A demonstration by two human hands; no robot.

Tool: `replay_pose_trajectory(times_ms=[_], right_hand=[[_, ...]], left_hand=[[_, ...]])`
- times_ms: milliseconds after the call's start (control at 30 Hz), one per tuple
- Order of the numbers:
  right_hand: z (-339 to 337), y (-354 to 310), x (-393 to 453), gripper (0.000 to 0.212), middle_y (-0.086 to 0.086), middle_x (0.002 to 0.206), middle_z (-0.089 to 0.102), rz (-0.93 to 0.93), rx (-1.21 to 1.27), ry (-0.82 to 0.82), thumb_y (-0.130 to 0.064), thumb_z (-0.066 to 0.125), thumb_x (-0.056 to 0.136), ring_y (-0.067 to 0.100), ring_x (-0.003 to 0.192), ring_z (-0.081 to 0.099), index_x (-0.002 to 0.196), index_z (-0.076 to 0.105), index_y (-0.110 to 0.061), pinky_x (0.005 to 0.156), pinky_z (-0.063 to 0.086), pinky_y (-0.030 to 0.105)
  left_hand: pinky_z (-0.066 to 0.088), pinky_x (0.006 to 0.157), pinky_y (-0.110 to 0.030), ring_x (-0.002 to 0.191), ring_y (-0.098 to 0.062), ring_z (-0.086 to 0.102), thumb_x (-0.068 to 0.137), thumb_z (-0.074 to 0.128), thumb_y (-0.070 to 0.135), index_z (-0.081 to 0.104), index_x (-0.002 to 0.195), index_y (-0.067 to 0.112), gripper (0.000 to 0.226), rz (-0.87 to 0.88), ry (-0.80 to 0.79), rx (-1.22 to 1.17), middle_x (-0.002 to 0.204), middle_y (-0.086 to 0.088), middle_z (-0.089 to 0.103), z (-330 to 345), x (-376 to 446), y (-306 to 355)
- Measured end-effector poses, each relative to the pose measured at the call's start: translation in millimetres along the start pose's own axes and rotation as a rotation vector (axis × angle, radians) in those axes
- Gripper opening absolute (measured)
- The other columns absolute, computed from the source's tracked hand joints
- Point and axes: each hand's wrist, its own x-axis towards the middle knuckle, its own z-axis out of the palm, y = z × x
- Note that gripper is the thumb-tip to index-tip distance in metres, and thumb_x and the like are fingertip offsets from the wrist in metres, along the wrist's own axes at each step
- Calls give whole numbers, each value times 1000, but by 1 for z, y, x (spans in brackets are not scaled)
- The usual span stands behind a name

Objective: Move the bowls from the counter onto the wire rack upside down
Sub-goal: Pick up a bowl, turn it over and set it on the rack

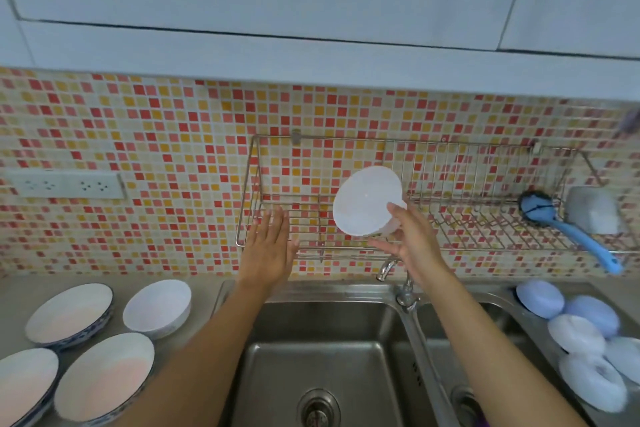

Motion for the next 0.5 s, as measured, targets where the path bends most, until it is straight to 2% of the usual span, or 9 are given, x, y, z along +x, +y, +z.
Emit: replay_pose_trajectory(times_ms=[67, 133, 200, 333, 500], right_hand=[[7, 2, 16, 58, 1, 133, 52, -208, -345, 55, -29, 72, 84, 27, 119, 54, 137, 48, -29, 80, 60, 47], [11, 6, 27, 69, -1, 129, 51, -449, -739, 71, -31, 75, 79, 20, 113, 52, 139, 42, -38, 85, 56, 37], [13, 11, 37, 79, 3, 133, 47, -576, -1043, 41, -32, 76, 77, 21, 114, 50, 144, 35, -40, 86, 52, 33], [14, 22, 59, 85, 4, 150, 35, -553, -1425, -68, -28, 78, 77, 29, 133, 37, 149, 33, -26, 99, 46, 44], [18, 26, 72, 85, 1, 150, 35, -536, -1533, -181, -14, 77, 77, 26, 138, 30, 149, 34, -29, 100, 46, 45]], left_hand=[[-15, 115, -36, 141, -20, -25, 85, -16, 59, -17, 146, 20, 72, 2, 1, 10, 155, 0, -23, 0, -1, 0], [-17, 113, -36, 140, -20, -27, 85, -15, 60, -20, 145, 21, 73, 3, -10, 15, 154, 1, -25, 0, -1, 0], [-18, 113, -35, 140, -20, -28, 85, -14, 61, -19, 146, 21, 73, 3, -11, 3, 154, 2, -25, -1, -1, -1], [-17, 114, -36, 140, -18, -27, 85, -14, 61, -16, 146, 21, 73, 3, -8, 9, 155, 1, -23, -1, -2, 0], [-20, 112, -35, 139, -17, -30, 86, -14, 61, -20, 146, 21, 72, -13, -1, 39, 154, 2, -25, 1, -2, 1]])
